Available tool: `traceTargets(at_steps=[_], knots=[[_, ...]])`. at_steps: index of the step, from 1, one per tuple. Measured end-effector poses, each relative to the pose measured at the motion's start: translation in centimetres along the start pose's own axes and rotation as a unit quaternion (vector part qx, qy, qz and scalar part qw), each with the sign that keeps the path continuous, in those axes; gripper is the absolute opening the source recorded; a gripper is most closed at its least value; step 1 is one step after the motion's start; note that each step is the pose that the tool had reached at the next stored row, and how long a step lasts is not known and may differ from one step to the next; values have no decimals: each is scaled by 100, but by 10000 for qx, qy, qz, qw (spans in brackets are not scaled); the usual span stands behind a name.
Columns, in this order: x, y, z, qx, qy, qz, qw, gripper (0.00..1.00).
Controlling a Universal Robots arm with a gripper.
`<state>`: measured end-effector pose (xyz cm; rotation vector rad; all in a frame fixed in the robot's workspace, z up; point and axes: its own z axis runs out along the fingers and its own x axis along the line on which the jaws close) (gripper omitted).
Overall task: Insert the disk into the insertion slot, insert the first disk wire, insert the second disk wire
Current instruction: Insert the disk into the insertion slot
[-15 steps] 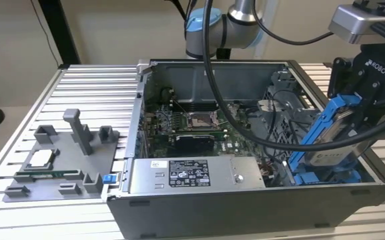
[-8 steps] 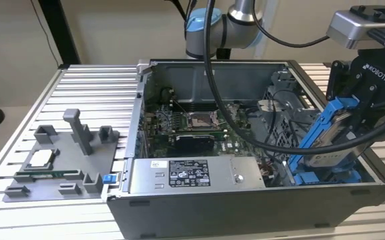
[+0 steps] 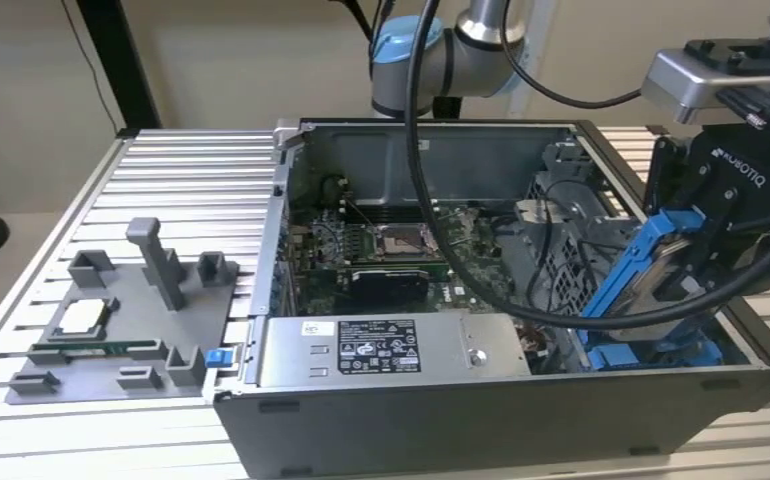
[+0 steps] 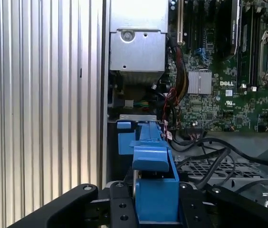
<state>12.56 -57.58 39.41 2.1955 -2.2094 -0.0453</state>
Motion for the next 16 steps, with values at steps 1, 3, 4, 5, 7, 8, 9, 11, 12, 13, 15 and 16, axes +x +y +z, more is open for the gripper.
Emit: traceTargets(at_steps=[1,3,4,5,7,8,9,11,12,13,15,16], knots=[[0,-1,17,0,-1,-1,10000,0],[-1,-2,55,0,-4,-2,10000,0],[-2,-3,73,0,-5,-3,10000,0],[-2,-4,91,0,-5,-4,10000,0],[-3,-5,127,0,-6,-5,10000,0],[-3,-6,145,0,-6,-5,10000,0],[-4,-6,162,0,-5,-6,10000,0],[-4,-8,199,0,-5,-6,10000,0],[-4,-8,213,0,-6,-7,10000,0],[-5,-8,218,0,-6,-6,10000,0],[-4,-8,217,-1,-5,-6,10000,0],[-4,-8,217,-1,-5,-6,10000,0]])
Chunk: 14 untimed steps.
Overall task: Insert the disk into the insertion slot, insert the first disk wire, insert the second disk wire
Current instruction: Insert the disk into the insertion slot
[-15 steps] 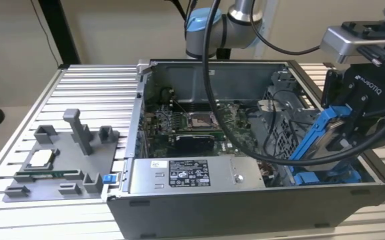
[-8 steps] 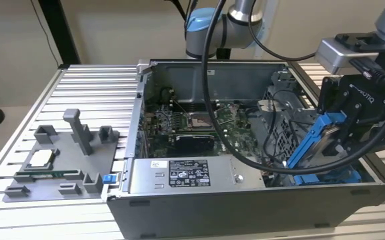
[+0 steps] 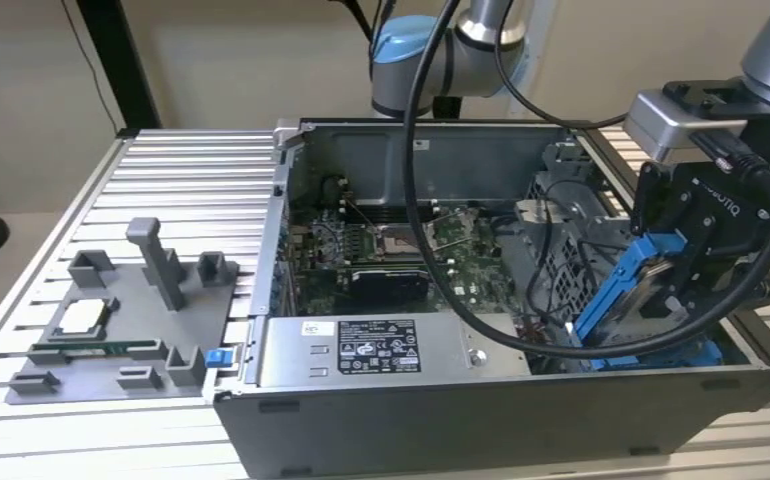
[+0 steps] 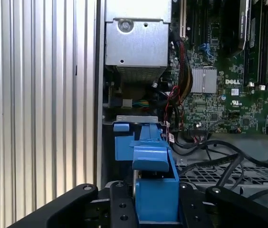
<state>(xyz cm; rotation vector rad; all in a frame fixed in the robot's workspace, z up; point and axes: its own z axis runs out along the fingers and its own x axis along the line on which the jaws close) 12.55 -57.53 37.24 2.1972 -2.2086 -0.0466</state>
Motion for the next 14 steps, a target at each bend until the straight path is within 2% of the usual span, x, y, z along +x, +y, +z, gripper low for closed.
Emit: traceTargets(at_steps=[3,4,8,14], knots=[[0,-1,1,1,-1,0,10000,0],[0,-1,0,0,0,0,10000,100],[0,1,-24,0,-1,0,10000,100],[-6,7,-186,0,-1,0,10000,100]])
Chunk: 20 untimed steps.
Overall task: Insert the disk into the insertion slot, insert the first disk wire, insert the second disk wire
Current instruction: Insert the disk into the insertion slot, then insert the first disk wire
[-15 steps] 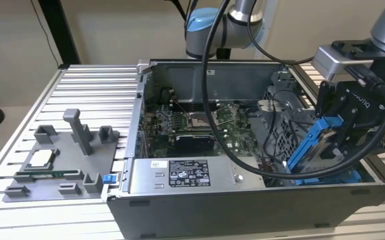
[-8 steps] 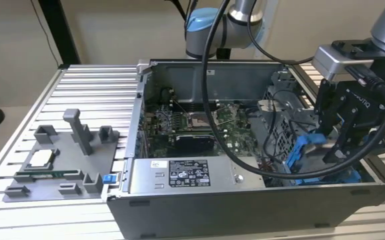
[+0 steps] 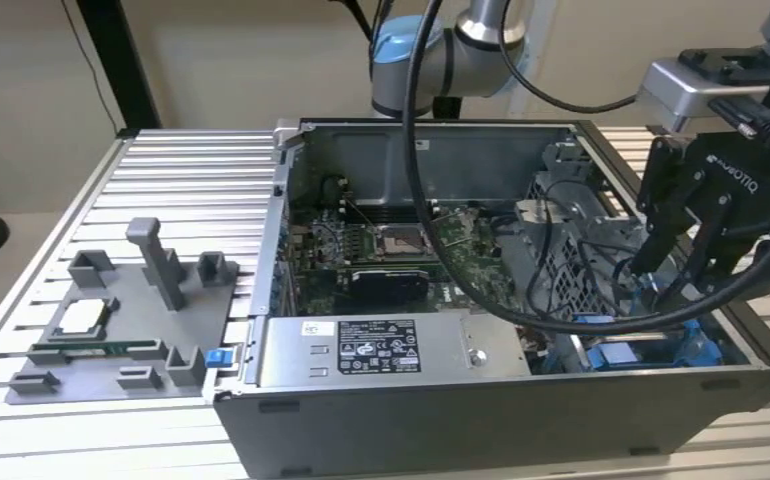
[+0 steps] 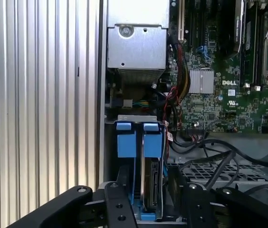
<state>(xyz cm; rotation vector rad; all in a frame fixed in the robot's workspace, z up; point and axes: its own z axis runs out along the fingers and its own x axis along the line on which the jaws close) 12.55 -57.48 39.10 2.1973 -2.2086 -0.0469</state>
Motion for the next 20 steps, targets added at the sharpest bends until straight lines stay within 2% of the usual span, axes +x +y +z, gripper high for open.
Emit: traceTargets(at_steps=[2,4,8,9,10,12,13,16,19,20], knots=[[-3,3,-68,0,0,0,10000,100],[-21,3,-89,1,-1,0,10000,100],[-150,4,-91,41,0,0,10000,100],[-178,4,-91,68,1,-1,10000,100],[-200,4,-89,137,-1,-9,9999,100],[-236,5,-88,295,-1,-25,9996,100],[-257,9,-79,407,1,-31,9992,100],[-260,62,-53,464,2,-29,9989,100],[-264,118,-33,497,2,1,9988,100],[-264,128,-28,525,1,8,9986,100]])
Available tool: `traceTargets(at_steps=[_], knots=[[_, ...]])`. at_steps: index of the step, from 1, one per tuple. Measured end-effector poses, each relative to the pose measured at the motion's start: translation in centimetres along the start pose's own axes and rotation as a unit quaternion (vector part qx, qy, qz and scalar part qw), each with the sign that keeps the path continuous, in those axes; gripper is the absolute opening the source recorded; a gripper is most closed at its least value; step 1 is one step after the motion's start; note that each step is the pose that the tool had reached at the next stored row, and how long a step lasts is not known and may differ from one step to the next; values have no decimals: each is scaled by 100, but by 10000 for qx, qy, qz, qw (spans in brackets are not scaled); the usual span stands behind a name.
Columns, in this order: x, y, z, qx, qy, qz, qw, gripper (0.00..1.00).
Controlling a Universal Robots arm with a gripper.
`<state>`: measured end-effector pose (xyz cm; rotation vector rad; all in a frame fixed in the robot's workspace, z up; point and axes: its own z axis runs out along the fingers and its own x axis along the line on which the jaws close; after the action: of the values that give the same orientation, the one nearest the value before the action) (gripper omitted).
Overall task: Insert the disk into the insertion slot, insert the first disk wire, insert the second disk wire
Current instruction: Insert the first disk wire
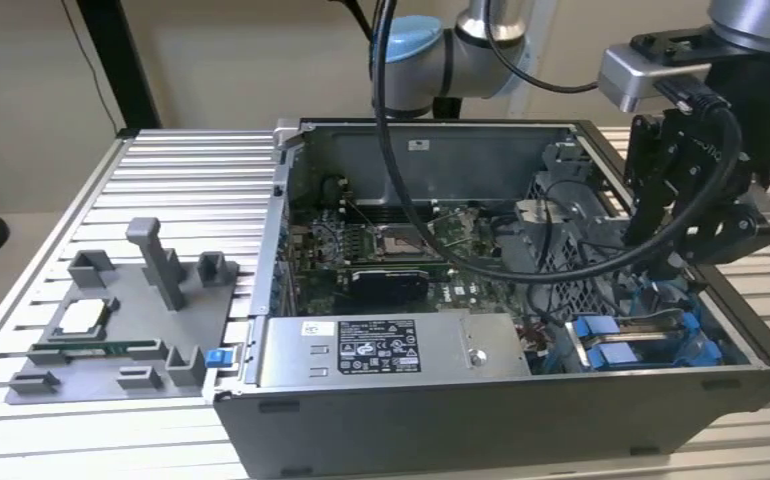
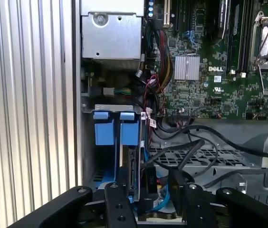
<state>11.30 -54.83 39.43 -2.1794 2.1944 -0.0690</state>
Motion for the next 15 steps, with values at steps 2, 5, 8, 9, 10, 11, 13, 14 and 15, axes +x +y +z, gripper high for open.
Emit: traceTargets(at_steps=[2,5,8,9,10,11,13,14,15], knots=[[-2,14,4,73,0,9,10000,100],[-3,24,11,141,-2,22,9999,100],[-4,32,19,182,-1,44,9998,100],[-4,39,21,185,-1,64,9998,100],[-5,47,21,185,-1,88,9998,100],[-4,54,21,186,0,110,9998,100],[-4,65,23,186,1,142,9997,100],[-4,68,24,186,1,153,9997,100],[-4,72,25,187,2,164,9997,100]])
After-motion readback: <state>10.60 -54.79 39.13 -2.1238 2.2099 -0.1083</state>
